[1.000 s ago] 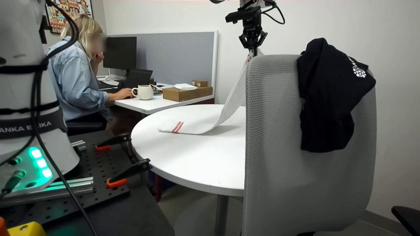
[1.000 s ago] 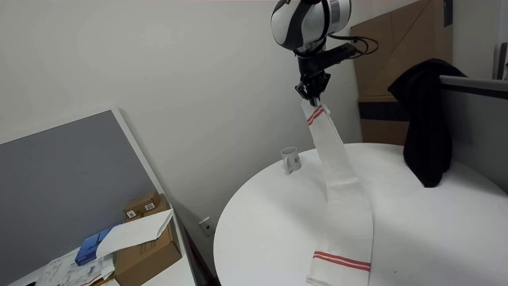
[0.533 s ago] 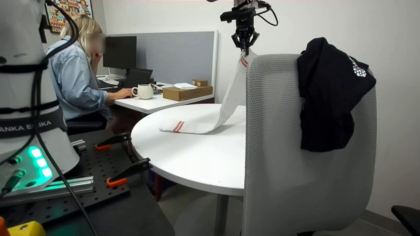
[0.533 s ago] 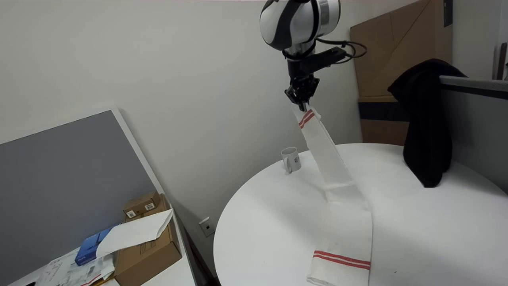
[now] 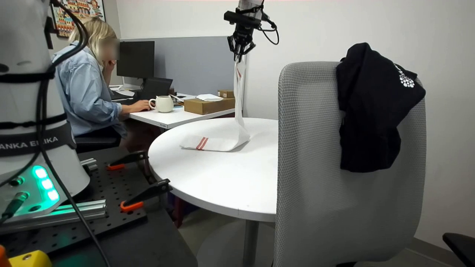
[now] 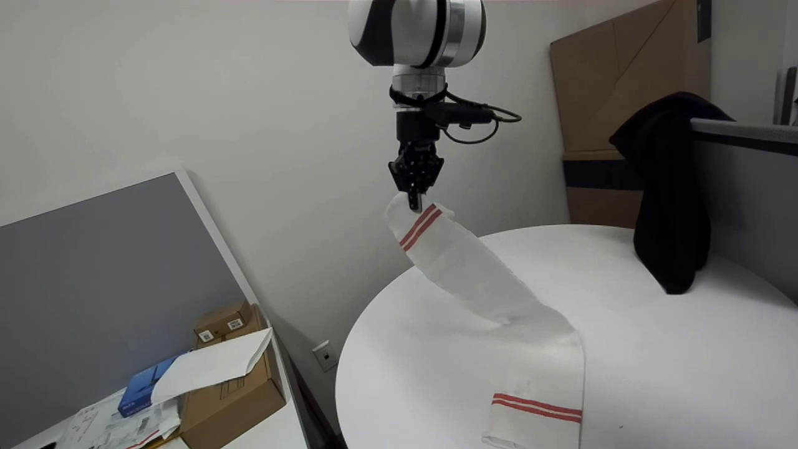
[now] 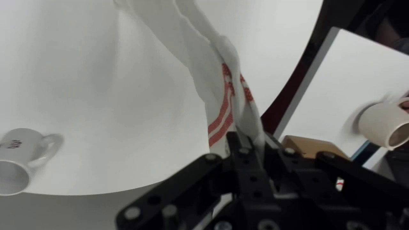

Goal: Fold the cloth on the table.

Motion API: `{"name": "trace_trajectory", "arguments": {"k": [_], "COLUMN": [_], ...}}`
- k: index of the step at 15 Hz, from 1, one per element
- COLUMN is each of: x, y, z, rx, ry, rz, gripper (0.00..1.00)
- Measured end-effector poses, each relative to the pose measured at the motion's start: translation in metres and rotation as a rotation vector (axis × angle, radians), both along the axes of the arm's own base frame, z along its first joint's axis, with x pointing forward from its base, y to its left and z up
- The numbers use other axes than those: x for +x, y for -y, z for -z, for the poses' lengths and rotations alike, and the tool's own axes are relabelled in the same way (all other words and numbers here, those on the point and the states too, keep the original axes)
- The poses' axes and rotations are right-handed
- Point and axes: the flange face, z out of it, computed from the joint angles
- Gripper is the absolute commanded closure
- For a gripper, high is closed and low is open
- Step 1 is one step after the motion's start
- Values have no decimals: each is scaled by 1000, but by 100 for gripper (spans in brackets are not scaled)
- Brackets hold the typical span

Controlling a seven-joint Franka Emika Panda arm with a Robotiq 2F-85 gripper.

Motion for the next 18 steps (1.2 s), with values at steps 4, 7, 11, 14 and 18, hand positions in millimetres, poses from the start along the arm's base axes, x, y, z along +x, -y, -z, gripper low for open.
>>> {"name": "trace_trajectory", "arguments": {"k": [4,7,11,14,18], "x": [-29,-56,-91,-115,-142], "y": [-18,-28,-48,-67,-79], "z": [-1,9,24,24,20], "rx": [94,156,257,328,394], "ry": [-88,-164,-252,-290,-335], "rz": [-106,-161,-209,-240,-254], "gripper": [98,98,98,98,98]}}
